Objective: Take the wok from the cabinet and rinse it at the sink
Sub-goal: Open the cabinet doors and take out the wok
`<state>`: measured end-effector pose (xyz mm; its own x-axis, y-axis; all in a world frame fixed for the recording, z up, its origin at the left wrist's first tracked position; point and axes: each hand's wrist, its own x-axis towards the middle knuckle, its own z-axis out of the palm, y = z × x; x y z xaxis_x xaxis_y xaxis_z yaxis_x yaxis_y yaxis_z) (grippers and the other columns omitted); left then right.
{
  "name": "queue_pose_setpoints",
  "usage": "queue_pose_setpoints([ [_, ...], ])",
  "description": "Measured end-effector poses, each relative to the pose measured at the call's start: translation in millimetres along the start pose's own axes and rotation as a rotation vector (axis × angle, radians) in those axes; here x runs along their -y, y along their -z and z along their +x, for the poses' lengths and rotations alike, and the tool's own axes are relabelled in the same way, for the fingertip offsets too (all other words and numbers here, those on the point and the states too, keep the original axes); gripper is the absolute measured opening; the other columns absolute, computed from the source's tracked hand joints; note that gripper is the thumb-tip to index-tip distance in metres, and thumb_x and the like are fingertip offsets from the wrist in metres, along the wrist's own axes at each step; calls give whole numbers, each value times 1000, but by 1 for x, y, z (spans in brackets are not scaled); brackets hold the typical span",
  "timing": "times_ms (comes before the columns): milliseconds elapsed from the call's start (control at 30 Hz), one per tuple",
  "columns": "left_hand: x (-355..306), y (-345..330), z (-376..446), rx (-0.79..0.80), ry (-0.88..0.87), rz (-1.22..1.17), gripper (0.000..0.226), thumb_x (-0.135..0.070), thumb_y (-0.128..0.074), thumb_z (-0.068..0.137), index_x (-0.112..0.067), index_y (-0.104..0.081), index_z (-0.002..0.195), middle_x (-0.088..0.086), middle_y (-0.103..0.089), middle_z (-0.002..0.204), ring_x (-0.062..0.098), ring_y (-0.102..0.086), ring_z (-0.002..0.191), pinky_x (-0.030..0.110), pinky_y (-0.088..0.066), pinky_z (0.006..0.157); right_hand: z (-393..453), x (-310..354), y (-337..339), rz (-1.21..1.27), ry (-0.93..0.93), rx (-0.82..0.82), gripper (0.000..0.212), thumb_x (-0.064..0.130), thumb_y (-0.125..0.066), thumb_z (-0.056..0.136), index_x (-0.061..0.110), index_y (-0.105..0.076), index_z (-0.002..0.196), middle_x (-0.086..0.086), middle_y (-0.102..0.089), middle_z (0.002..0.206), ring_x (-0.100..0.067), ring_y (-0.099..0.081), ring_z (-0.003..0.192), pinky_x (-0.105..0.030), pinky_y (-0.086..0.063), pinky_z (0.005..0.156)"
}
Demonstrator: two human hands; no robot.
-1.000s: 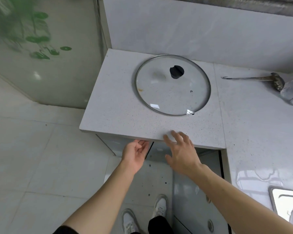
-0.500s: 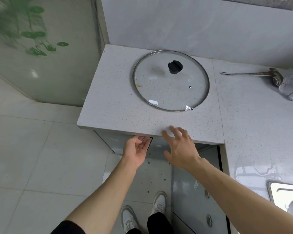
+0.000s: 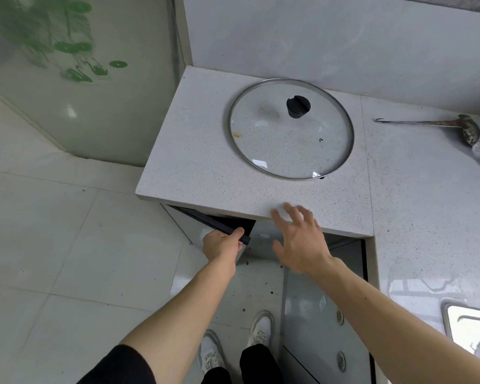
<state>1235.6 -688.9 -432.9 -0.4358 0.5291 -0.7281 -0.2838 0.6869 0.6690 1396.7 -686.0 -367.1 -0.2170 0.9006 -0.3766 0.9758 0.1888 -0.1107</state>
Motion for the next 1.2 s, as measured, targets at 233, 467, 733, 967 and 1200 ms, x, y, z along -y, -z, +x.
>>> queue_pose_setpoints([
  [233,-4,-14,-10,-147,-5,-4,46,-15,-78,76,-11,-41,103,8,-51,103,18,-54,72,23,-39,51,0,-1,0,5,8,-4,68,41,-50,91,26,-19,150,-6,-12,158,-37,-11,142,-49,-27,114],
  [467,20,-9,-1,-321,-700,550,51,-20,-80,61,-24,-48,101,1,-35,110,25,-41,98,39,-40,78,-1,-3,-1,9,16,-18,68,41,-51,90,27,-21,149,-5,-13,157,-35,-12,142,-48,-30,112],
  [733,33,0,11,-250,-1033,841,6,-25,-72,79,-25,-66,78,-6,-59,95,22,-50,109,42,-38,92,-1,-5,-4,51,22,-44,69,43,-54,89,27,-24,149,-5,-17,157,-34,-13,141,-49,-37,108],
  [967,26,33,19,60,-1287,1157,26,-17,-60,81,-15,-66,106,2,-57,107,22,-54,110,42,-44,92,0,-4,-5,17,13,-33,71,46,-52,90,29,-18,150,-3,-11,158,-33,-10,142,-47,-33,112],
  [1200,11,49,7,194,-1266,1342,43,-12,-75,67,-14,-65,109,5,-58,103,25,-56,98,40,-48,94,-3,-2,-4,-18,11,-15,73,41,-55,89,28,-16,150,-5,-10,158,-36,-9,143,-48,-25,115],
])
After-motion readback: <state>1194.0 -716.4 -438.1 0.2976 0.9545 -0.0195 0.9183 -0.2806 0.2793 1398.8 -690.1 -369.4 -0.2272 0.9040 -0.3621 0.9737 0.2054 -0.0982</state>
